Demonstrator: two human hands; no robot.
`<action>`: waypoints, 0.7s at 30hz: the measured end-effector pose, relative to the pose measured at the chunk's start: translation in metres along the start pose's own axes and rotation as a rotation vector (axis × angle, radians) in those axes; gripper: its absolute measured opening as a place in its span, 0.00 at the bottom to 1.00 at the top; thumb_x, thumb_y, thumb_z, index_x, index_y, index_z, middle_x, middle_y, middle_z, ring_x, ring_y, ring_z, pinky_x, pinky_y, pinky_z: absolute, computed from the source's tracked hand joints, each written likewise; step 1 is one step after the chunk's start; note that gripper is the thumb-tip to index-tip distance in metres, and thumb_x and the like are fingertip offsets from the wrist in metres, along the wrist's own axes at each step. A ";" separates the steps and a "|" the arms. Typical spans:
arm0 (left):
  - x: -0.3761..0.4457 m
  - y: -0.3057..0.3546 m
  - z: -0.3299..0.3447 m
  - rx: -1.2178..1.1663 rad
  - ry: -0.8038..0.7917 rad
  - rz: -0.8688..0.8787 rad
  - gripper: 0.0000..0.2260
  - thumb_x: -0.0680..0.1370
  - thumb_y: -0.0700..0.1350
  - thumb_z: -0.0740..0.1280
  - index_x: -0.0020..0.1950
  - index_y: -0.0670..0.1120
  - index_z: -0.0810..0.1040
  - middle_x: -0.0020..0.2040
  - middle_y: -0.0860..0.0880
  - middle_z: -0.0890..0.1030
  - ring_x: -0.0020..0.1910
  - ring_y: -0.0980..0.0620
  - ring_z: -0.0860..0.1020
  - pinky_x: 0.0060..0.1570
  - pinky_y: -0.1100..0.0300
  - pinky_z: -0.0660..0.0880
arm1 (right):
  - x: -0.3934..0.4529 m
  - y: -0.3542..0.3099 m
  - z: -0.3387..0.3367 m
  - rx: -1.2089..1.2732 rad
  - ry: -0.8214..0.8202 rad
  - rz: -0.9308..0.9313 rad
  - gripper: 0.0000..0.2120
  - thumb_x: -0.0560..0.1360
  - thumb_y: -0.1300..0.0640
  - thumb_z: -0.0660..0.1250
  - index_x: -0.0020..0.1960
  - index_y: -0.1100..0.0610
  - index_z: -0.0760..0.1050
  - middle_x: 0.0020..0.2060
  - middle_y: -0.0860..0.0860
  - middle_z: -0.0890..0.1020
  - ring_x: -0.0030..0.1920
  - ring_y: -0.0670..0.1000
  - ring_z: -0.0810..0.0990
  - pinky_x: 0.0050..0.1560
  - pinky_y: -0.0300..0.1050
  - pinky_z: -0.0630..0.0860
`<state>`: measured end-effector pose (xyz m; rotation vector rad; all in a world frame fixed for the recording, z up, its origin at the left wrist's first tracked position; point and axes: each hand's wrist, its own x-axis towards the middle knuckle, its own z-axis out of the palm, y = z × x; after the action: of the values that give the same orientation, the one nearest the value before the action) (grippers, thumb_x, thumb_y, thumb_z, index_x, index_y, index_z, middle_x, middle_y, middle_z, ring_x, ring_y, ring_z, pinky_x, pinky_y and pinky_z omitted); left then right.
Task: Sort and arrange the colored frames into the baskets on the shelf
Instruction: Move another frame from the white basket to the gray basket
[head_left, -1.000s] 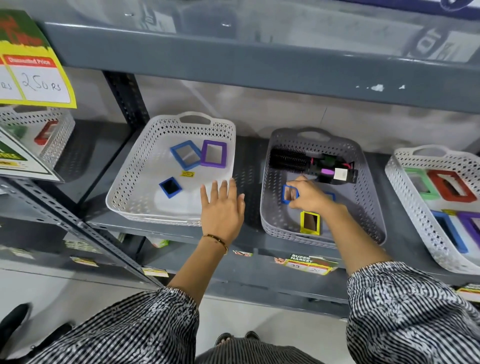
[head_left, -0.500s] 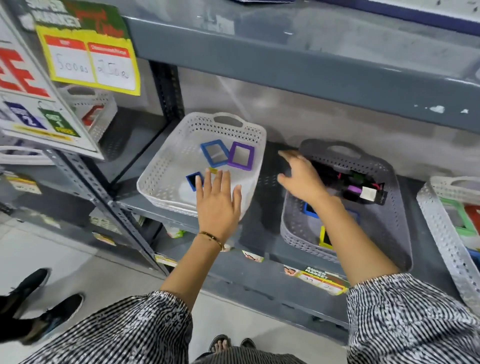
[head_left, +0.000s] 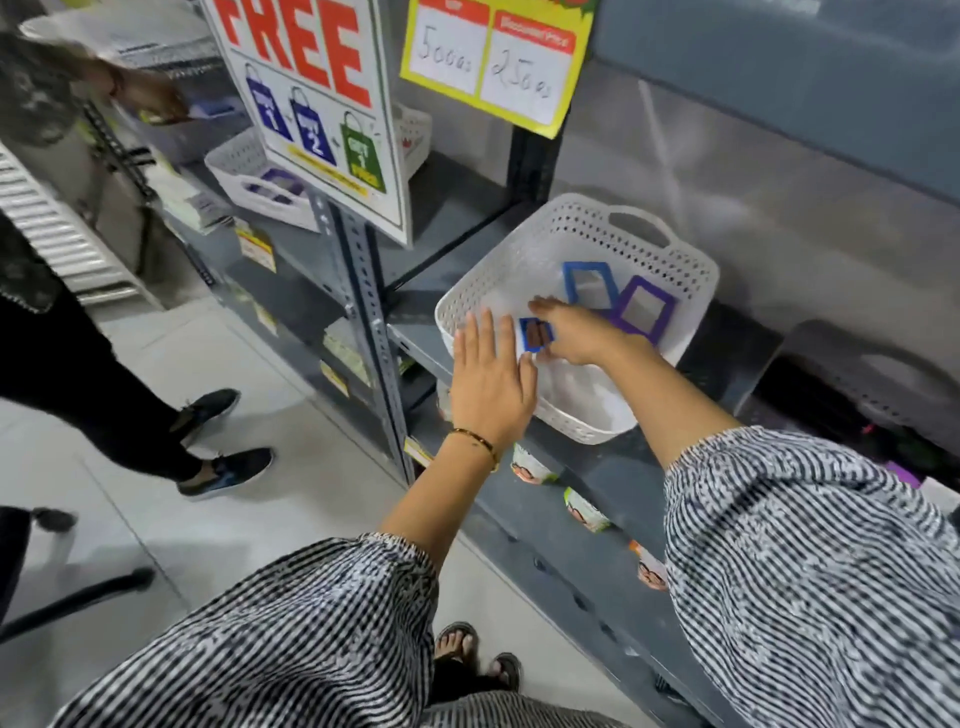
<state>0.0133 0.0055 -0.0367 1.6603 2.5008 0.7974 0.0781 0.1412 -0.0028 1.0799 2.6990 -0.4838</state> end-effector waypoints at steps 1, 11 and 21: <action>0.000 0.000 0.000 0.000 0.000 0.001 0.24 0.81 0.48 0.52 0.74 0.39 0.56 0.75 0.35 0.56 0.75 0.39 0.52 0.74 0.48 0.44 | 0.003 0.001 0.002 -0.005 -0.016 0.004 0.36 0.73 0.59 0.70 0.75 0.63 0.55 0.75 0.59 0.60 0.75 0.56 0.59 0.74 0.46 0.56; 0.000 -0.001 0.001 -0.012 -0.006 0.008 0.23 0.80 0.47 0.53 0.74 0.40 0.57 0.74 0.35 0.58 0.75 0.38 0.53 0.74 0.48 0.47 | 0.008 0.010 0.014 0.078 0.039 0.032 0.12 0.73 0.63 0.67 0.57 0.62 0.76 0.55 0.60 0.80 0.54 0.57 0.78 0.56 0.46 0.73; -0.005 0.014 -0.004 0.062 -0.013 0.042 0.26 0.81 0.52 0.50 0.74 0.39 0.54 0.76 0.38 0.56 0.75 0.40 0.51 0.74 0.49 0.44 | -0.052 0.031 -0.001 0.200 0.398 0.024 0.11 0.70 0.60 0.70 0.51 0.63 0.79 0.53 0.58 0.81 0.53 0.58 0.79 0.55 0.54 0.78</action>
<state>0.0261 0.0039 -0.0279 1.7372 2.5149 0.7175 0.1368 0.1302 0.0064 1.3908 3.0223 -0.6006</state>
